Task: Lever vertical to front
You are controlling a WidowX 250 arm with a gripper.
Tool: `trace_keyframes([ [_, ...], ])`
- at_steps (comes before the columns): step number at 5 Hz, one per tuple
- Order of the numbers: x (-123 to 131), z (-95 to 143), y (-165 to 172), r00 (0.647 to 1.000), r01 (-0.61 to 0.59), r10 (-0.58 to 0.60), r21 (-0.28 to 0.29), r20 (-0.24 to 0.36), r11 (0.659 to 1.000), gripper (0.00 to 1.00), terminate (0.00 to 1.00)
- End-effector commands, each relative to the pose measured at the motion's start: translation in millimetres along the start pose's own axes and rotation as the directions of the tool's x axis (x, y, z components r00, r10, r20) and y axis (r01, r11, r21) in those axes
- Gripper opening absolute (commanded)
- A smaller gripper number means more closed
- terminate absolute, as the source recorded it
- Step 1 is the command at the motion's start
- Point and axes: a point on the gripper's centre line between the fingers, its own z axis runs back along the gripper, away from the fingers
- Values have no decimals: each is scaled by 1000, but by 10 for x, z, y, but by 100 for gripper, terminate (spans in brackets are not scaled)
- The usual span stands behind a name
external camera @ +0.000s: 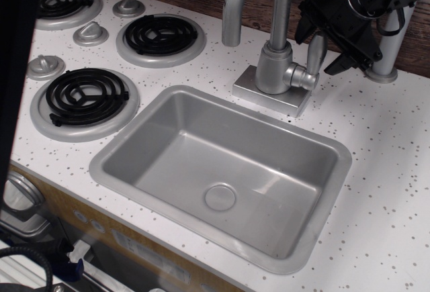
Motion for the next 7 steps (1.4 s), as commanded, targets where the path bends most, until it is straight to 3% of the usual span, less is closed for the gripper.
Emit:
trace_keyframes([
  [1,-11,220,92,999,-42,41,20,16,999,0,0],
  [3,-362,263,13,993,-103,104,16,-47,995,0,0],
  [6,-661,-48,-137,984,-163,155,-98,-87,982,0,0],
  [7,-661,-98,-138,985,-157,148,-118,-84,981,100,0],
])
